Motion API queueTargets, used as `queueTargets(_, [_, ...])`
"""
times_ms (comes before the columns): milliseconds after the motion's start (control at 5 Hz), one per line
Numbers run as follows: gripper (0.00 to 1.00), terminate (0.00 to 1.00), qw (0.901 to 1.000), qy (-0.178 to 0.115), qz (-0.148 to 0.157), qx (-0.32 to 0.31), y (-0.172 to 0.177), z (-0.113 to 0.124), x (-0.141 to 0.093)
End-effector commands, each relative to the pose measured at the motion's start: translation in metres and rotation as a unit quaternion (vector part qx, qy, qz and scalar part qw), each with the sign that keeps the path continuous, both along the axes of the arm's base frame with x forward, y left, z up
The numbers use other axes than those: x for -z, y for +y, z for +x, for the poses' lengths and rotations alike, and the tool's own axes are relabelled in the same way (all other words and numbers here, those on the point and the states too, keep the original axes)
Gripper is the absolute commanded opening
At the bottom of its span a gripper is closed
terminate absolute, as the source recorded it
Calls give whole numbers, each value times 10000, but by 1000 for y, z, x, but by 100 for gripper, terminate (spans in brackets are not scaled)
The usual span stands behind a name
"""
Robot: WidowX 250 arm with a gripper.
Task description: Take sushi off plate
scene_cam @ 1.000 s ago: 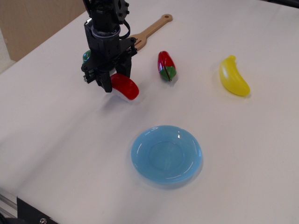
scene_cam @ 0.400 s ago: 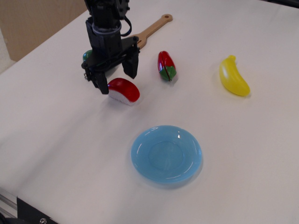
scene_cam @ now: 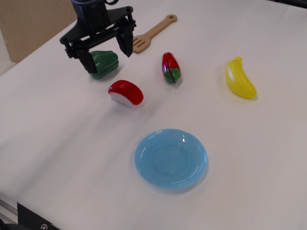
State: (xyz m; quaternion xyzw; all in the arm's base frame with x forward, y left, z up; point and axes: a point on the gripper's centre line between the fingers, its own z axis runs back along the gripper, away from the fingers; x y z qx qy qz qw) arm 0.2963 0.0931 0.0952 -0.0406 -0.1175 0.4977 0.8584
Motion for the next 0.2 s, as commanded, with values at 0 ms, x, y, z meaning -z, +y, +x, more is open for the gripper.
queueTargets(0, [100,100,9997,-227,105,9,6,5,-19])
